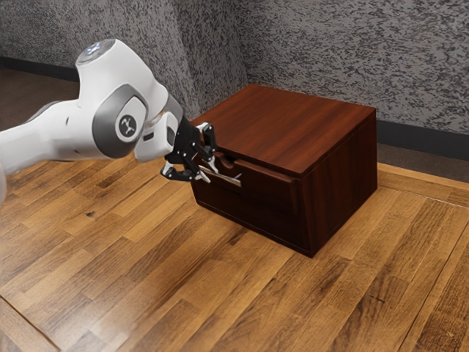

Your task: Pull the drawer handle with one arm to open the drawer

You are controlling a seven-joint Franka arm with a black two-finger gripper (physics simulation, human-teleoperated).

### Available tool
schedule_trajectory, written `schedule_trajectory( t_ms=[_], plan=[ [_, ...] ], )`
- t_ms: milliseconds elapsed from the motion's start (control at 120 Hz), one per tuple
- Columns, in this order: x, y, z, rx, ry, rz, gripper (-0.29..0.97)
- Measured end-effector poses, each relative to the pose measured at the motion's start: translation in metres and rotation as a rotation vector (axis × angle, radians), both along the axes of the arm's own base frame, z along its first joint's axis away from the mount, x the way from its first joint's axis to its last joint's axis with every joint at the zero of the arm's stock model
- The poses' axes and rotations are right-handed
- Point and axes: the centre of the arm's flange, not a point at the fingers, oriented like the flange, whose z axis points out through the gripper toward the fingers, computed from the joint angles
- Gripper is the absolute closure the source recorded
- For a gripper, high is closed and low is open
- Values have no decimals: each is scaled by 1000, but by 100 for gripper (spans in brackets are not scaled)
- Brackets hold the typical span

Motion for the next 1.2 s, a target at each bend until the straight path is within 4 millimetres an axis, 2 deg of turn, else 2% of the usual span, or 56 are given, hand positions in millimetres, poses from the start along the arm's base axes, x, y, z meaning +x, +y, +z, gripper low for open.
schedule_trajectory(
  t_ms=[275, 817, 1067, 1200],
  plan=[
    [-4, 1, -1, -28, 49, 52, 66],
    [-26, 4, 11, -89, 123, 166, 68],
    [-47, 8, 11, -122, 150, 214, 67],
    [-60, 3, 12, -137, 160, 226, 66]
  ],
)
